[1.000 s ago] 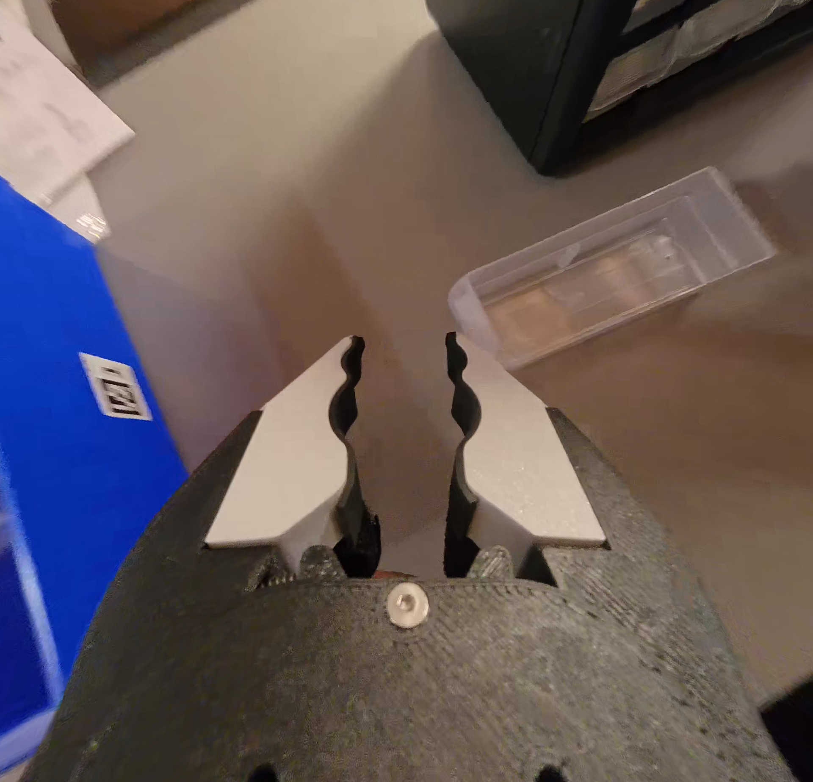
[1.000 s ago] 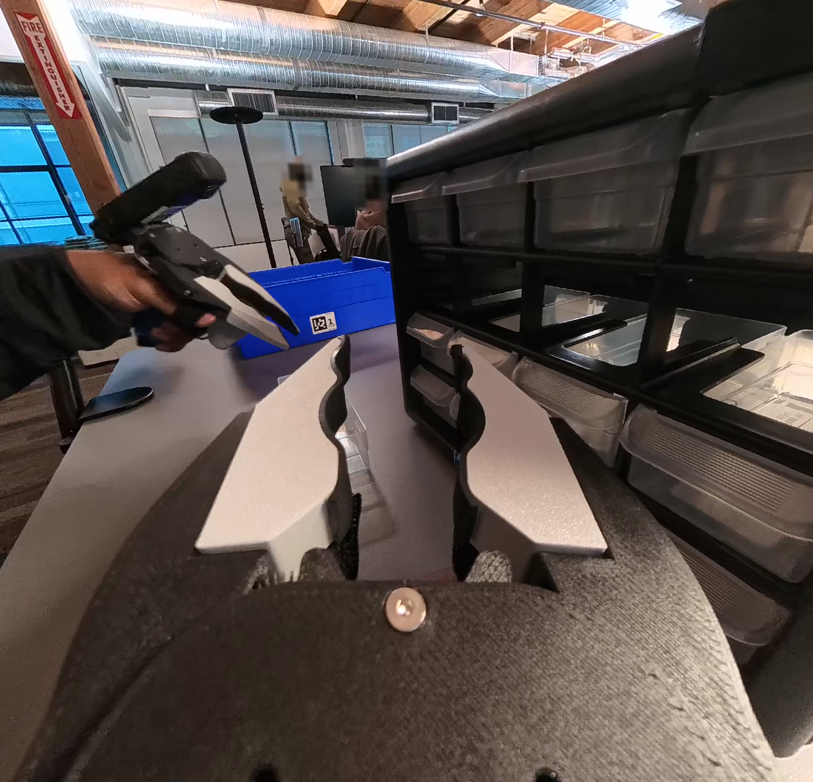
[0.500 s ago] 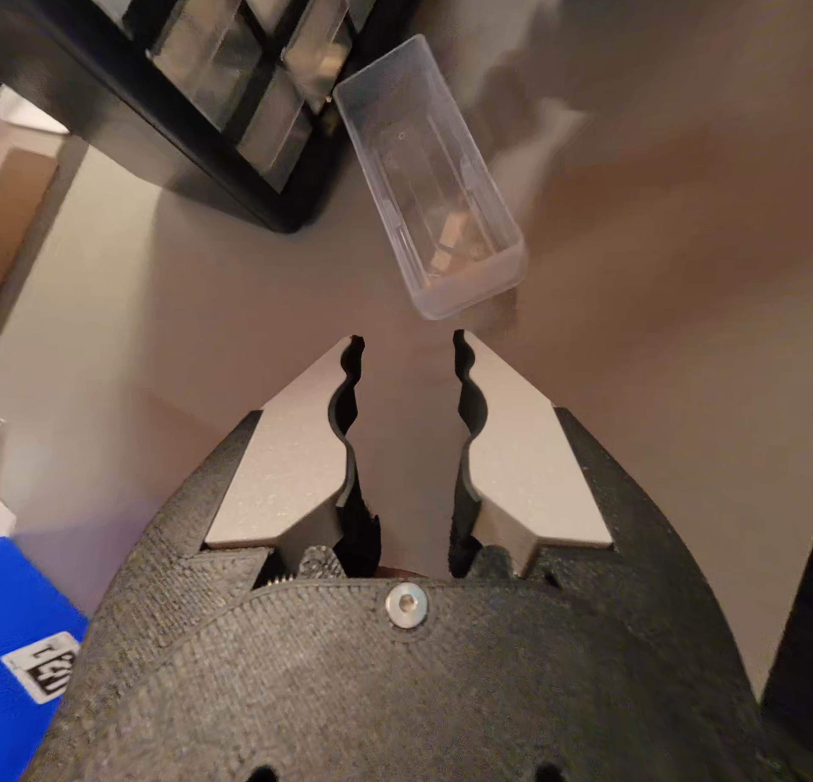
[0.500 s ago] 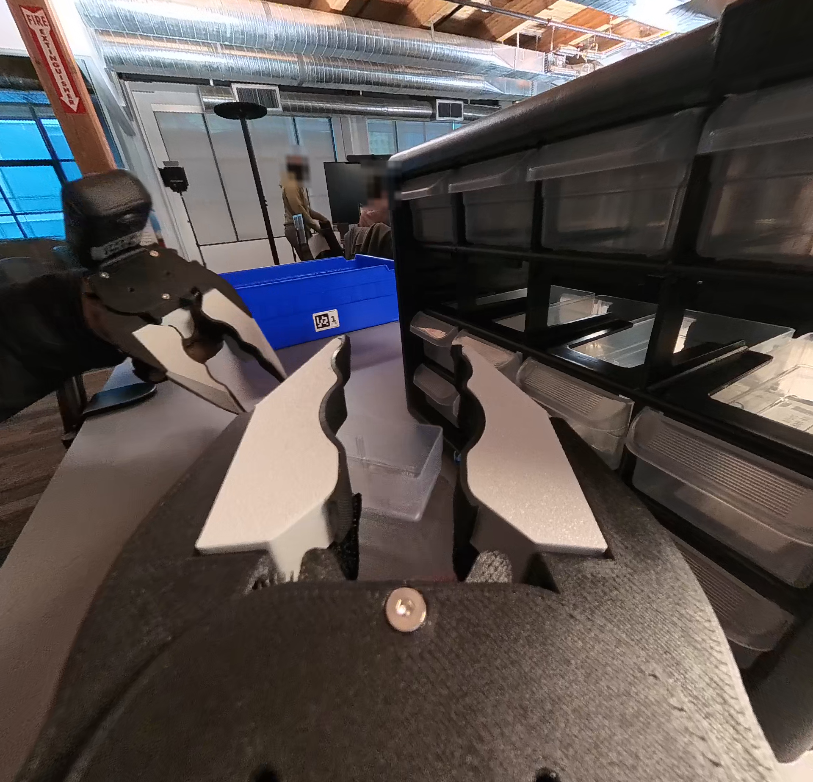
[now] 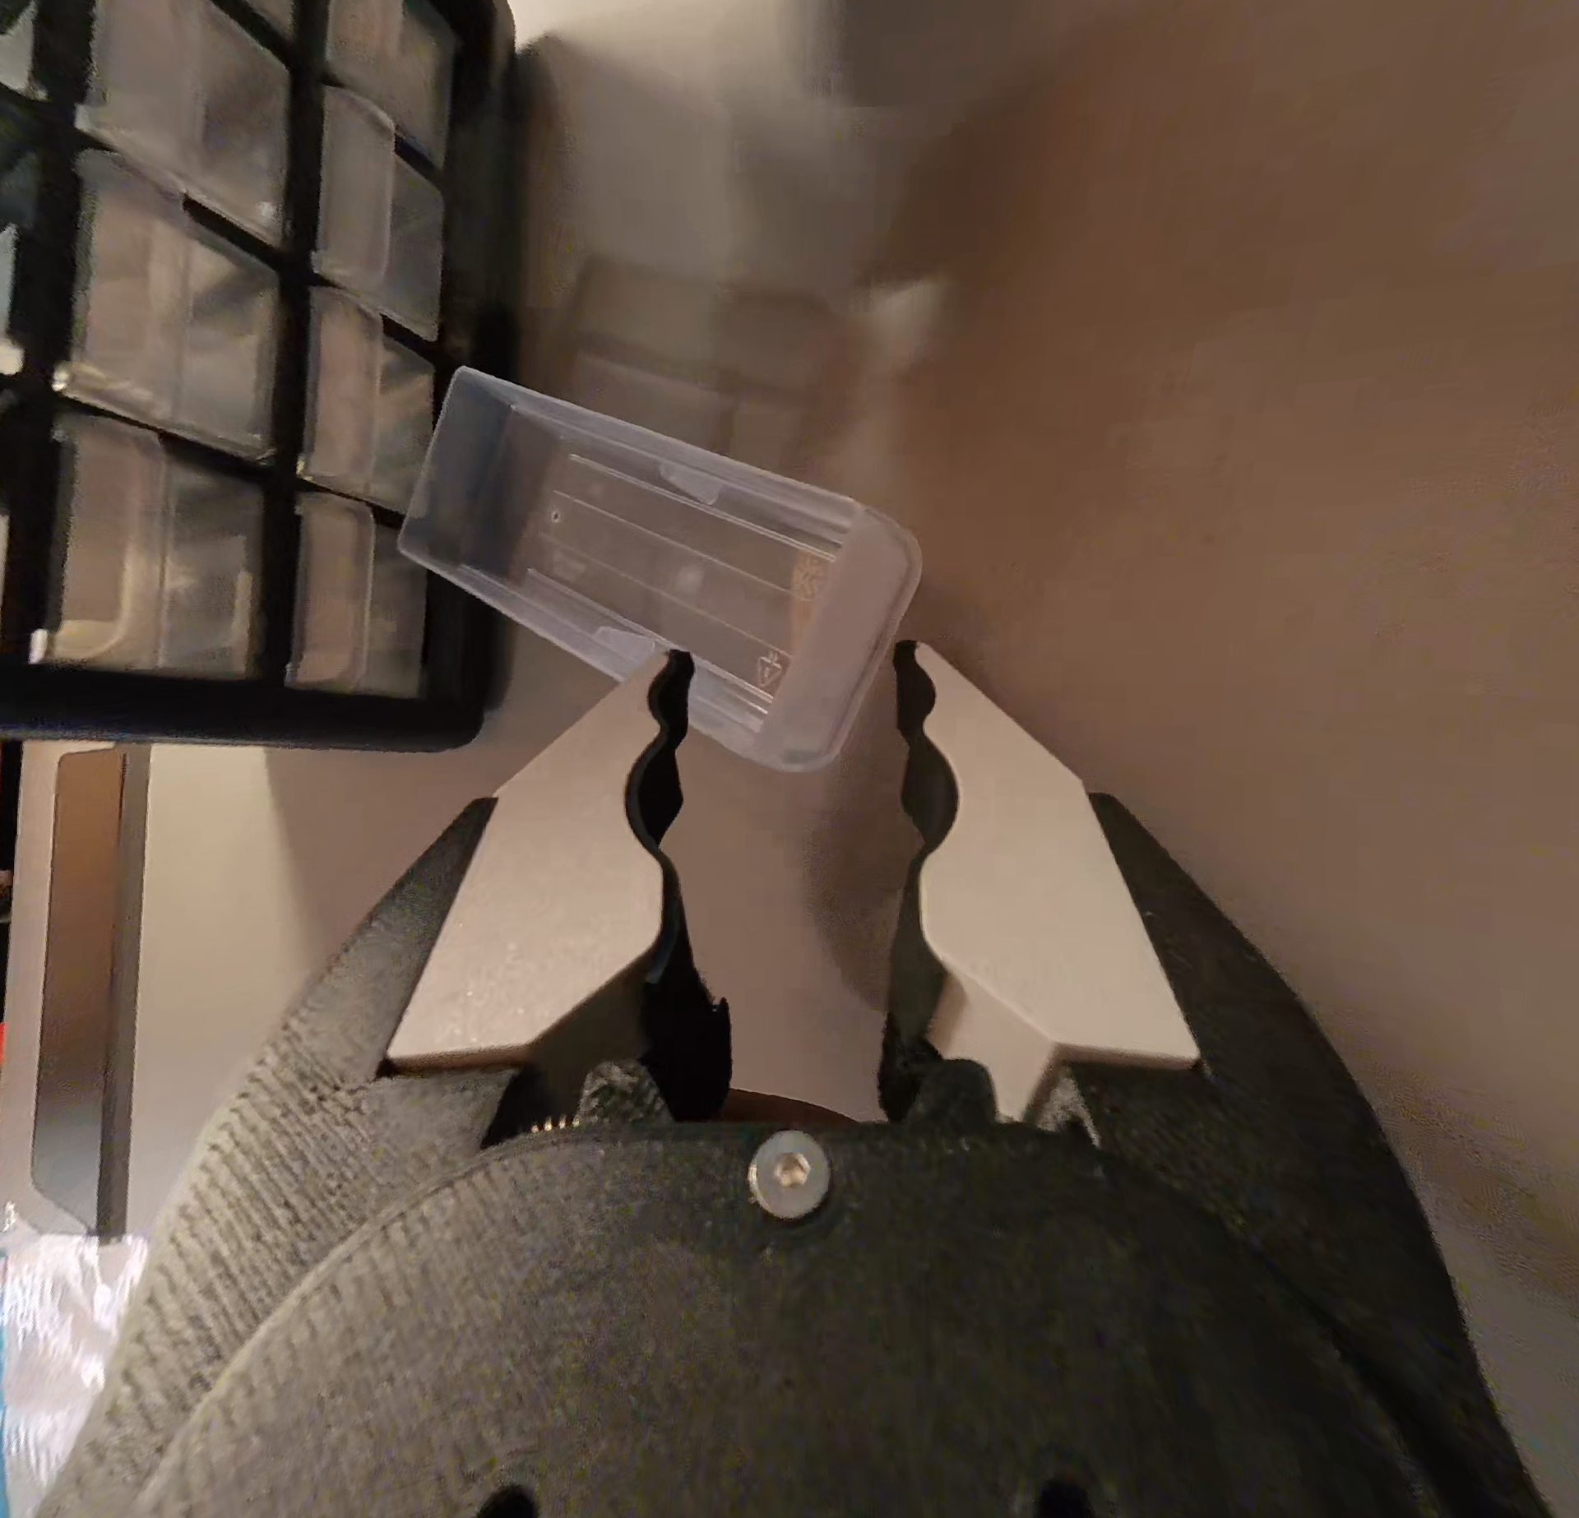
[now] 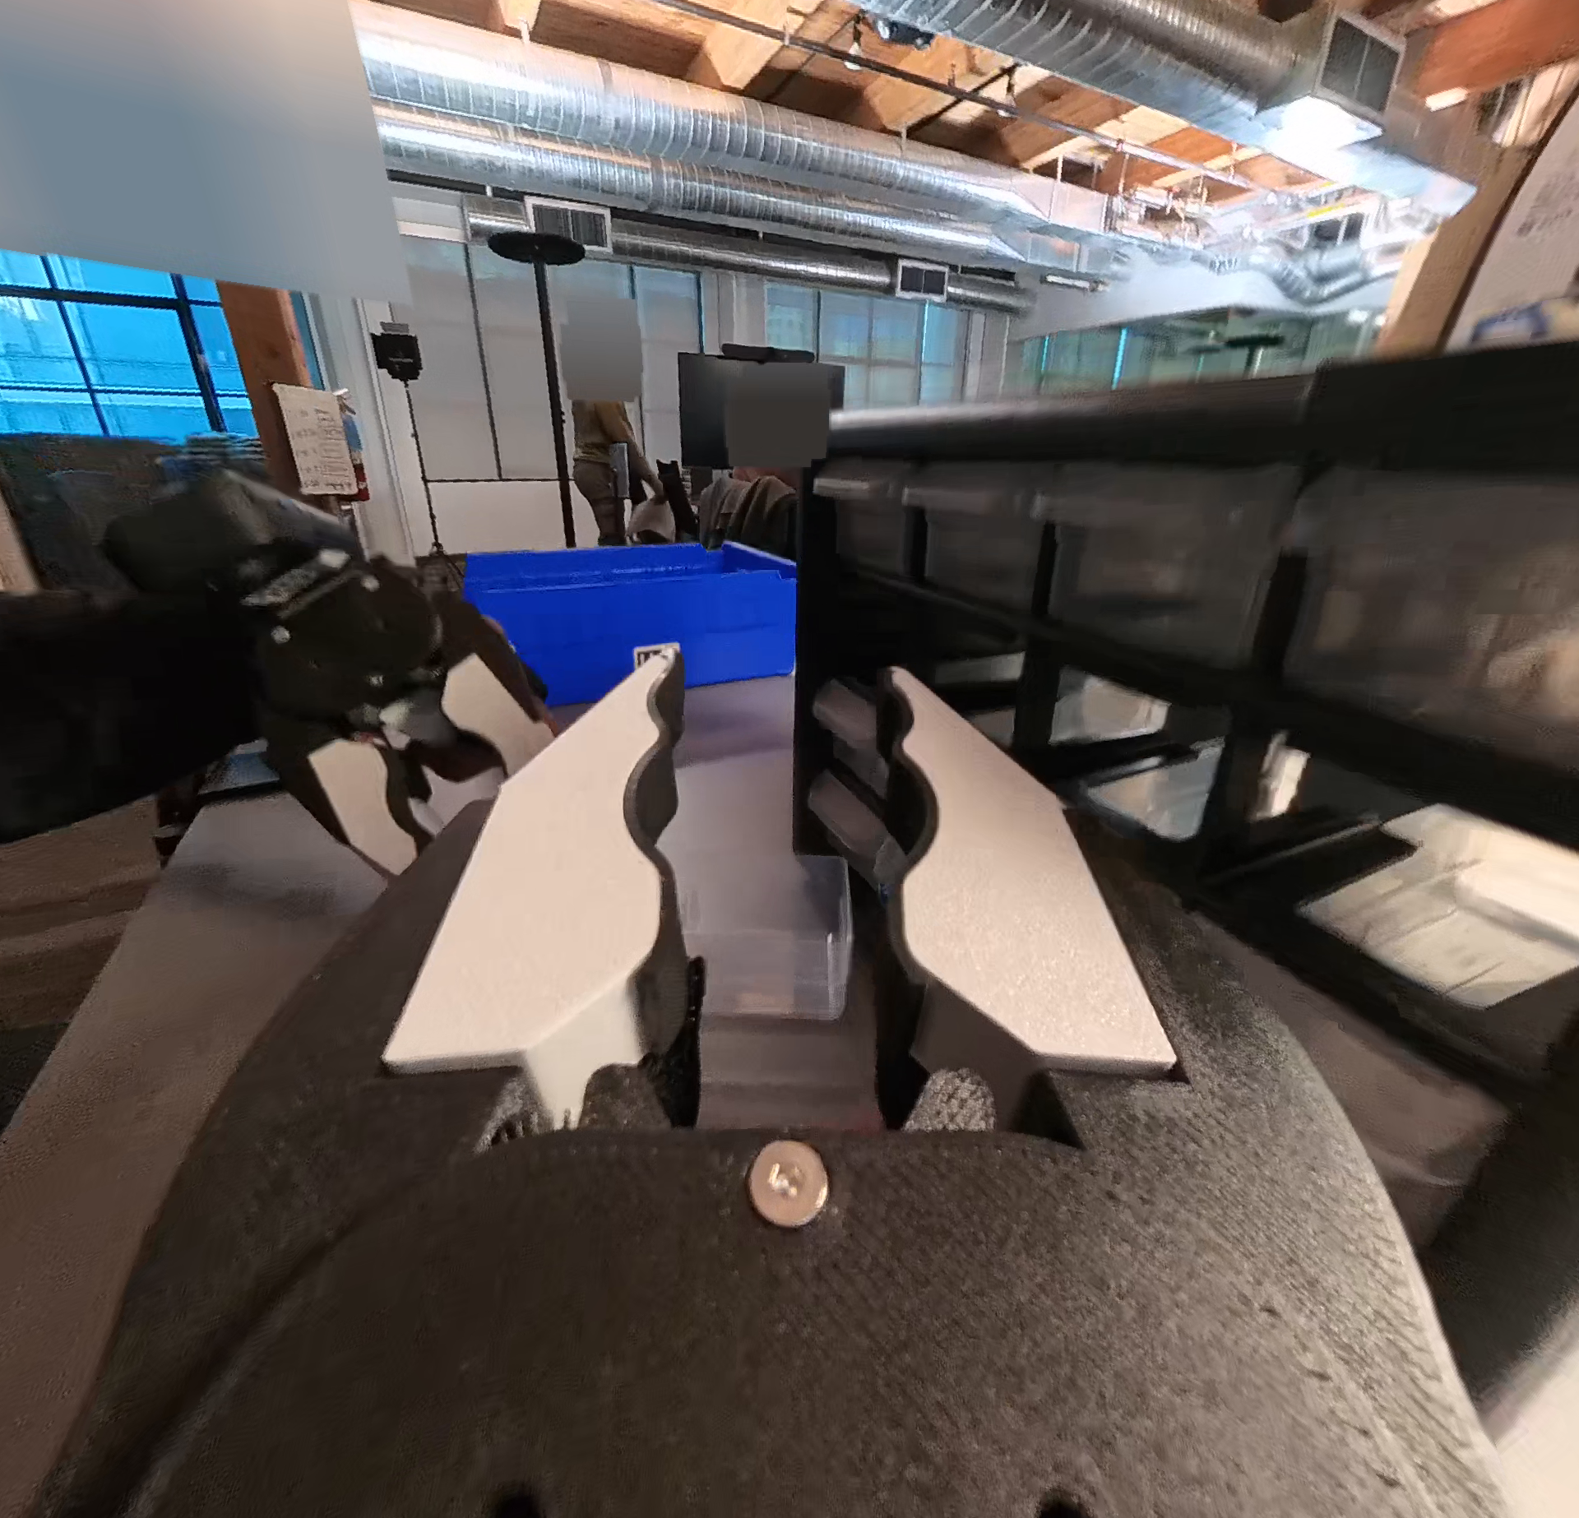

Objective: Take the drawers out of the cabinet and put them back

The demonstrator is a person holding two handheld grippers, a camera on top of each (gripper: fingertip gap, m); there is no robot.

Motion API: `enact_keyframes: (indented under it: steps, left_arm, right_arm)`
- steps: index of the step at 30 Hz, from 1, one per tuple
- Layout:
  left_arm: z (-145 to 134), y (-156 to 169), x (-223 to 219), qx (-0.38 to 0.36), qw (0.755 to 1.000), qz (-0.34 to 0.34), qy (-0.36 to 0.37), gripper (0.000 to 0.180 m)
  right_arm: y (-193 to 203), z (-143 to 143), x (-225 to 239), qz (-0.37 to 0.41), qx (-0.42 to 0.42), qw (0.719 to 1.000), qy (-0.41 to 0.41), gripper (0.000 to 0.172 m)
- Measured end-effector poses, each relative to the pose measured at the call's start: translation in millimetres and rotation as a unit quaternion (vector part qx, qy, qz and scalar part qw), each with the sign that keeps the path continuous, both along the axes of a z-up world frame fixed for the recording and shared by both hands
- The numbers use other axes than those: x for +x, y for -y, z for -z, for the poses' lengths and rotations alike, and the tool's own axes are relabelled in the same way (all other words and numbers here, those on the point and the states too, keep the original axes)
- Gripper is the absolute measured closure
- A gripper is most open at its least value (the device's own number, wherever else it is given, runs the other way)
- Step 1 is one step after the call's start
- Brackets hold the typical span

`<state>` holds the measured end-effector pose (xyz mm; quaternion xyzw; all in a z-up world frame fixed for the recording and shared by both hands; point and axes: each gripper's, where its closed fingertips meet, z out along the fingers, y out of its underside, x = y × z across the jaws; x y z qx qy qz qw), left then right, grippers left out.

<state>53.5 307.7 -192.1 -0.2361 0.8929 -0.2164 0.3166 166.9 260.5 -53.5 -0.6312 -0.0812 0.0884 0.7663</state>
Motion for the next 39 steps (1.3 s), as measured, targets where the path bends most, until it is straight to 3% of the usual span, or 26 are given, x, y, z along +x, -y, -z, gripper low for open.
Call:
enact_keyframes:
  steps: [5, 9, 13, 18, 21, 28, 39]
  left_arm:
    - [9, 21, 6, -0.023, 0.999, 0.030, -0.028, 0.158]
    - [10, 35, 10, -0.022, 0.999, 0.033, -0.032, 0.163]
    - [-6, 54, 15, -0.050, 0.998, 0.033, -0.016, 0.163]
    - [-45, 82, 23, -0.057, 0.996, 0.052, 0.033, 0.164]
    - [-67, 97, 27, -0.050, 0.995, 0.066, 0.059, 0.164]
    - [-97, 125, 43, -0.081, 0.990, 0.088, 0.076, 0.163]
    - [-108, 147, 84, -0.026, 0.992, 0.101, 0.068, 0.163]
  right_arm:
    - [20, -53, 29, 0.028, 0.030, 0.999, 0.023, 0.125]
    - [30, -93, 76, 0.086, -0.014, 0.995, 0.040, 0.128]
    - [26, -122, 130, 0.140, -0.086, 0.986, 0.024, 0.129]
    - [-2, -112, 183, 0.130, -0.168, 0.974, -0.077, 0.120]
    - [-10, -106, 198, 0.125, -0.136, 0.977, -0.109, 0.116]
    - [-13, -100, 189, 0.070, -0.080, 0.993, -0.054, 0.115]
    - [-16, -61, 208, 0.094, -0.169, 0.979, -0.059, 0.116]
